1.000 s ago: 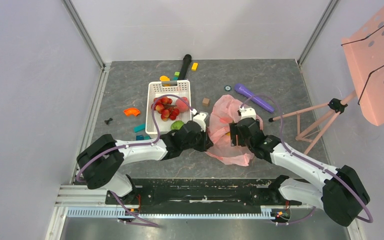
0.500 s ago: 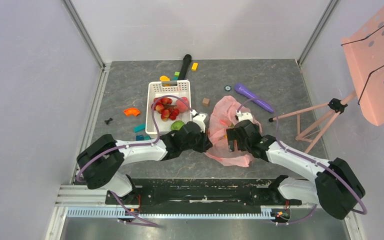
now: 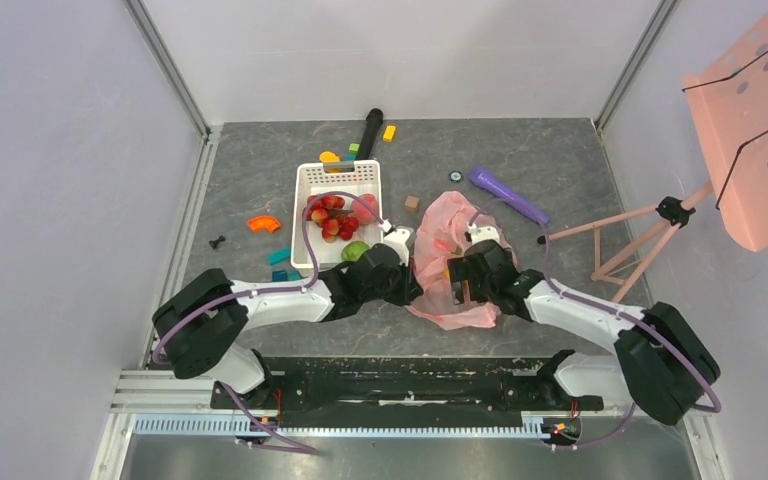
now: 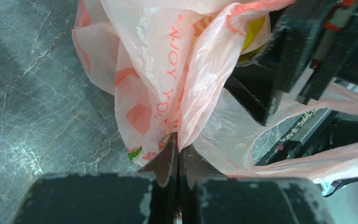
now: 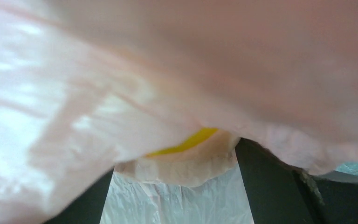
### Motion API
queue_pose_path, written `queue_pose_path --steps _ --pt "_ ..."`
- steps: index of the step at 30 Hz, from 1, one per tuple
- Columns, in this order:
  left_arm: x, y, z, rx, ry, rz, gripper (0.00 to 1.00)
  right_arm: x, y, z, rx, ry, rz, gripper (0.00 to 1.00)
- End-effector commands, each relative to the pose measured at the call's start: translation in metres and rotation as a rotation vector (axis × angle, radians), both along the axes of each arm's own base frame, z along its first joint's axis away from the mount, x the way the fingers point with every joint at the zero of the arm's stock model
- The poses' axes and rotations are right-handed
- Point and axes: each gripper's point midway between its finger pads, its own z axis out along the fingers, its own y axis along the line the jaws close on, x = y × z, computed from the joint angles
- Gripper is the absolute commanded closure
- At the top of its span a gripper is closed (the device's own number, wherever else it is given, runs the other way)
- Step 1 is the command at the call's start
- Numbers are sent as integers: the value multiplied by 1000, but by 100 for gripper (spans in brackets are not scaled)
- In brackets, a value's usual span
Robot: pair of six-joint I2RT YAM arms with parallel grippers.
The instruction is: Take the fake fruits out of the plastic bag
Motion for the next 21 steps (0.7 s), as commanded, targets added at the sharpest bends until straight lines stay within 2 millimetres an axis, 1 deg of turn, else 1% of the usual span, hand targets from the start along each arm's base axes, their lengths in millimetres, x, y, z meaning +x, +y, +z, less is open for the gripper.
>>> queue_pose_path --steps 1,2,3,5,6,8,10,12,14,17,21 --pt "2 -2 14 -38 -34 -14 98 12 14 42 84 -120 69 2" --pt "-1 -4 15 -45 -23 -31 98 14 15 52 94 -145 66 2" --pt "-2 -5 16 -47 -23 -36 98 17 14 67 105 -179 54 2" --pt "-2 -6 16 -51 -21 -39 98 23 16 89 131 -211 35 2" --pt "-2 -6 17 -52 -21 -40 98 25 18 98 146 -215 29 2" --pt "-2 -7 18 -55 -22 -41 98 27 23 106 170 -204 17 2" --pt "-2 -8 19 -60 -20 -45 98 29 28 107 195 -186 5 2" --pt "-2 -9 20 -62 -18 -46 98 30 32 103 206 -165 -4 2" --pt "-2 -10 19 -62 -14 -46 98 31 32 96 206 -150 -25 7" --pt "-2 -10 18 -64 -9 -42 98 33 35 88 220 -141 -31 16" --pt "3 -8 18 -65 -3 -7 98 34 37 82 218 -133 -31 17"
